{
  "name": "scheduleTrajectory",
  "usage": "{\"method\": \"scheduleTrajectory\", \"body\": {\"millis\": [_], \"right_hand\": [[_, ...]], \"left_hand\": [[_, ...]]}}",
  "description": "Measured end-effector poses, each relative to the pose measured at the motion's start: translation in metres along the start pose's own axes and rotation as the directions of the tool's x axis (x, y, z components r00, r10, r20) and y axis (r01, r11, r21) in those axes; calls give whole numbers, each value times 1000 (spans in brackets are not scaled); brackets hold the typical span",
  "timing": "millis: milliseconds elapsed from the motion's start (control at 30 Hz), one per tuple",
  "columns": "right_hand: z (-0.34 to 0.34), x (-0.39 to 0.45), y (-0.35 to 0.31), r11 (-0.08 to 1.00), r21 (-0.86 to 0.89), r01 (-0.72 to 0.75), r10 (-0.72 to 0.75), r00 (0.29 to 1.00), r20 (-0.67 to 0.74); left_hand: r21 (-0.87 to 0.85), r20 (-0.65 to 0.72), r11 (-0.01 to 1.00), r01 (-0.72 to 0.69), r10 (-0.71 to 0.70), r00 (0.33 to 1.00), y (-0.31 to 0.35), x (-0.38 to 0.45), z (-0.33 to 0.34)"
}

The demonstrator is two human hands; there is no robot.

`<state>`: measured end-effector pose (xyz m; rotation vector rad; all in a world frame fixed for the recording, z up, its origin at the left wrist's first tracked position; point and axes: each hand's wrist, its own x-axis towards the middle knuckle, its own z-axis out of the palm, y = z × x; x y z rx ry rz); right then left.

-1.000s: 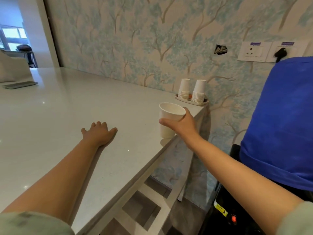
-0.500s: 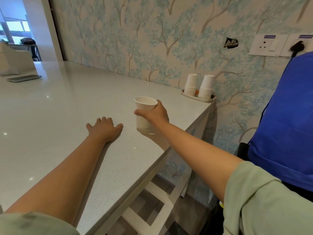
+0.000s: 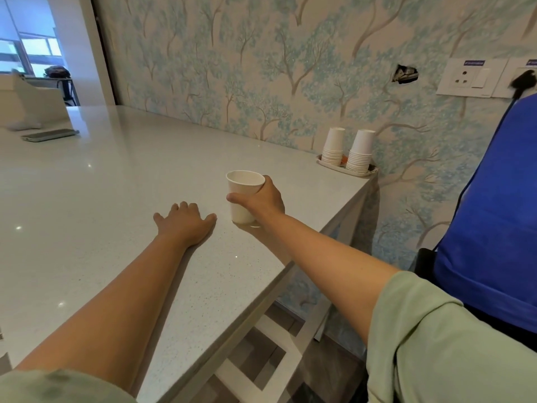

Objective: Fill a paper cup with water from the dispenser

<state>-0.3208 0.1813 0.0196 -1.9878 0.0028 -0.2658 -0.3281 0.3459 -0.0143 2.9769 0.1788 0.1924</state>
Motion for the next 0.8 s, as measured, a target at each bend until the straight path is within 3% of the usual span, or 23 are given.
{"method": "scheduleTrajectory", "body": {"millis": [700,800], "right_hand": [[-17,-14,1,998,36,50,-51,998,34],[-25,-16,-2,996,65,67,-68,998,15]], "left_hand": [[-45,6,999,-1,1,1000,0,-3,-2],[-67,-53,998,-4,0,999,-2,0,-1]]}}
